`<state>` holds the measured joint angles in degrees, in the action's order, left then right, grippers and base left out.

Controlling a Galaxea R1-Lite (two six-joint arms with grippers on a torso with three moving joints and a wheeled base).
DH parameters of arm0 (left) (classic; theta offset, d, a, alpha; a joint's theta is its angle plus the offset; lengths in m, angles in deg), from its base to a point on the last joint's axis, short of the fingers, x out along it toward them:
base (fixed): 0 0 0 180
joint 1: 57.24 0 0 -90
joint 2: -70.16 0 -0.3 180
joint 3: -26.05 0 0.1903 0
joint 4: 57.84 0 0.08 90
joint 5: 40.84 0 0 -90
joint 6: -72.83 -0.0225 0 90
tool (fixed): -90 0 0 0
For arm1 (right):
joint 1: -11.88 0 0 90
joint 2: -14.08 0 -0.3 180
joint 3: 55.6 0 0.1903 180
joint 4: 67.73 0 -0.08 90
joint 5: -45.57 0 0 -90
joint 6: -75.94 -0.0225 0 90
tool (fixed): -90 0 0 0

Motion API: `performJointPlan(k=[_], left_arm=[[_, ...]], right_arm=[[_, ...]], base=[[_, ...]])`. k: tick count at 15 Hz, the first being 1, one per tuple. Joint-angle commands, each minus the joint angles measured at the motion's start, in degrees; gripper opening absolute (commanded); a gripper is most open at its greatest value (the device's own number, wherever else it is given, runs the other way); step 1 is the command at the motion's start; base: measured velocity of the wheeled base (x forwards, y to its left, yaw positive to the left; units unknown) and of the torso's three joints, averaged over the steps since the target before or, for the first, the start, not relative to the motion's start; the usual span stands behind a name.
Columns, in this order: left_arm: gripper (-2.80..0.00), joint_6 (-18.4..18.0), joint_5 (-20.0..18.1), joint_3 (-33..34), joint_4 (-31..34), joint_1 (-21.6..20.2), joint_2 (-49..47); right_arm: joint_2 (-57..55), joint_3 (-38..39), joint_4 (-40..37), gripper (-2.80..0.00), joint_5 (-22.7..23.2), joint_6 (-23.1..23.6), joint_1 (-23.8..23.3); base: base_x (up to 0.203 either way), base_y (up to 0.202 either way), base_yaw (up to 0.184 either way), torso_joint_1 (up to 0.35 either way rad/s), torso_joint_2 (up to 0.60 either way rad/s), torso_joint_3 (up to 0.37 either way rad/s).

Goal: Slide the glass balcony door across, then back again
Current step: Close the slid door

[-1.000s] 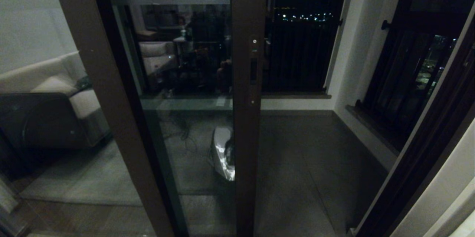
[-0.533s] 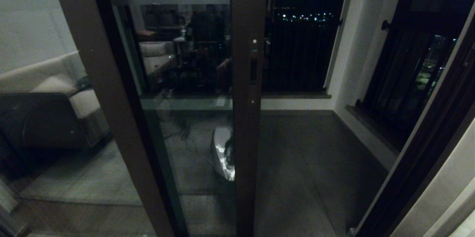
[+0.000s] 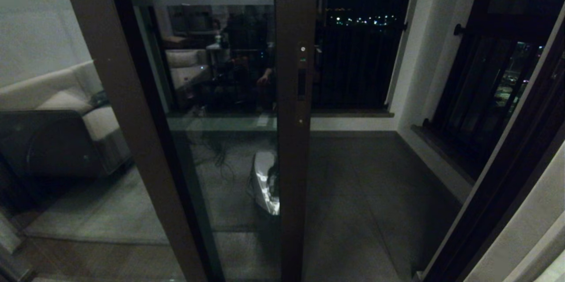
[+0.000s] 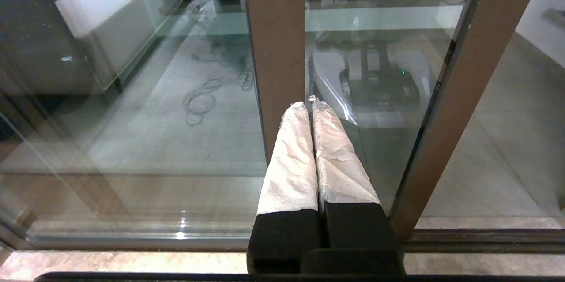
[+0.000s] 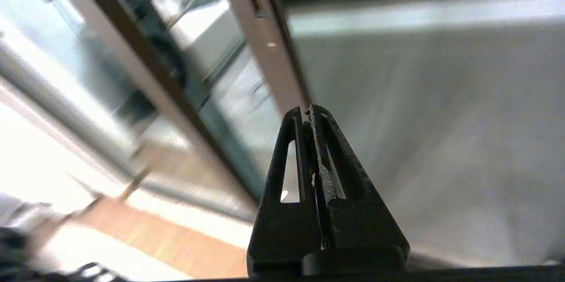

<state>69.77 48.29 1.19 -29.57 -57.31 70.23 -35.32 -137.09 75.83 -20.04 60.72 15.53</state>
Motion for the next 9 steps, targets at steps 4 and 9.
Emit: performJointPlan(k=[4,9], left_arm=[[-2.8,-0.02,0.0,-0.01,0.02,-0.01,0.01],[-2.8,-0.02,0.0,-0.01,0.02,-0.01,0.01]], right_arm=[[-27.03,-33.36,-24.34,-2.8,-2.6,7.92,11.28],[-41.84,-54.35,-38.89,-2.8,-20.93,12.48,21.71]], base=[[0.0,0.0,0.0,0.0,0.0,0.0],[0.0,0.0,0.0,0.0,0.0,0.0]])
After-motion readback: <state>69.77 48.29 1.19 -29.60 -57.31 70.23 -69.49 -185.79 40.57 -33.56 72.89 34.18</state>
